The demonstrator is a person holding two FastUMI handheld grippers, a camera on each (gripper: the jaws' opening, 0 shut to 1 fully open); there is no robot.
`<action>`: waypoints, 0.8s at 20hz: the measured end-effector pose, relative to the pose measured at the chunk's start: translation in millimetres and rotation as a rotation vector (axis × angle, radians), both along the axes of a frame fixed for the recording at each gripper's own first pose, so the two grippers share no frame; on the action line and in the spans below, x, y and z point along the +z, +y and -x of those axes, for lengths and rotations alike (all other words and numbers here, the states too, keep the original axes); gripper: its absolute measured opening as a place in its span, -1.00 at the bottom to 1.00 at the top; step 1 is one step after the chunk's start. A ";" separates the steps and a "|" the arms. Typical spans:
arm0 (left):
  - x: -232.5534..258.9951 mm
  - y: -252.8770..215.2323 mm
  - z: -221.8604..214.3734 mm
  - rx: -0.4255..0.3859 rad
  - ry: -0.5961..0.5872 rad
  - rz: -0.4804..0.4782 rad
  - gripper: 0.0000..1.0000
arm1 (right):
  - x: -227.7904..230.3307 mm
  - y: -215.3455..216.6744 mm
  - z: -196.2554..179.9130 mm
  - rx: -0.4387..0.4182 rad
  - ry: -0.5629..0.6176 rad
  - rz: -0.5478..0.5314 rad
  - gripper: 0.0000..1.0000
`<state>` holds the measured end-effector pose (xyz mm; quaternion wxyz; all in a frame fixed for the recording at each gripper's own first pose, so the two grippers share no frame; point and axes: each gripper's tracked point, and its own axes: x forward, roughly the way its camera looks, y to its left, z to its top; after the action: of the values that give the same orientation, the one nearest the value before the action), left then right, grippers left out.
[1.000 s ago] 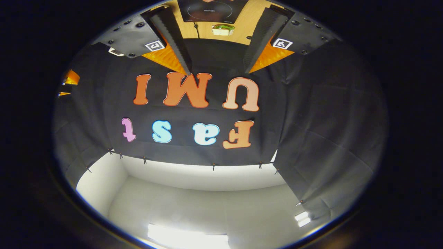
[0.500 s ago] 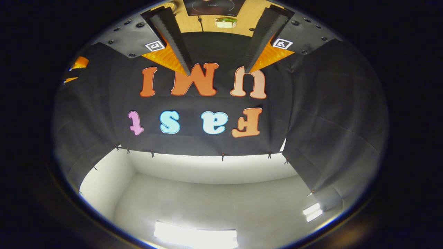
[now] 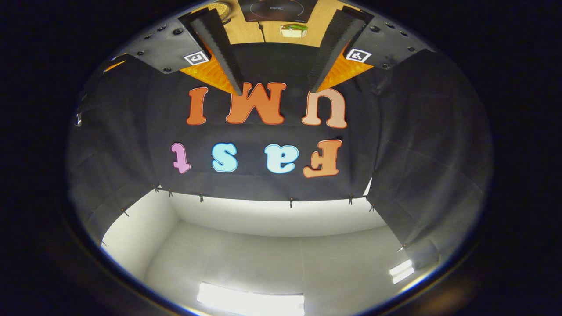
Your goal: First push the handle of the pot to place it horizontally, then grasp the pot with both hands and set it on the induction cooktop.
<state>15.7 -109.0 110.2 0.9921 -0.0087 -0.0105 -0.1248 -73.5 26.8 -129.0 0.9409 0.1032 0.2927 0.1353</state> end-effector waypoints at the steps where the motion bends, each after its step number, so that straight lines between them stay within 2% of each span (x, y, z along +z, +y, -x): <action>1: -0.1 3.4 -2.6 0.011 0.001 -0.009 1.00 | -11.2 3.2 5.5 0.015 0.042 -0.007 0.65; 2: -1.3 5.8 -4.6 0.021 0.005 -0.018 0.94 | -21.1 7.0 11.1 0.028 0.082 -0.017 0.62; 3: -4.7 5.5 -5.9 0.028 0.012 -0.024 1.00 | -31.9 9.9 16.7 0.044 0.124 -0.023 0.57; 8: -12.0 -8.3 -5.8 0.027 0.029 -0.045 1.00 | -81.7 20.9 35.9 0.082 0.280 -0.046 0.24; 9: -12.2 -10.3 -6.0 0.027 0.028 -0.049 0.84 | -89.5 20.5 39.6 0.086 0.305 -0.049 0.13; 10: -12.7 -13.7 -6.1 0.024 0.028 -0.050 1.00 | -98.3 22.2 42.6 0.083 0.333 -0.060 0.08; 11: -14.5 -18.3 -5.0 0.019 0.030 -0.051 0.94 | -110.8 24.8 48.7 0.089 0.378 -0.067 -0.02; 14: -19.2 -29.8 -0.2 -0.002 0.041 -0.052 1.00 | -138.9 32.2 66.8 0.100 0.524 -0.127 -0.24; 16: -20.0 -34.0 -0.5 -0.008 0.046 -0.056 1.00 | -152.8 39.2 70.7 0.101 0.591 -0.171 -0.54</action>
<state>16.3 -143.0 90.2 0.9914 0.0162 0.0158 -0.1288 -144.2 66.0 -281.8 0.7951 0.2025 0.5458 0.1700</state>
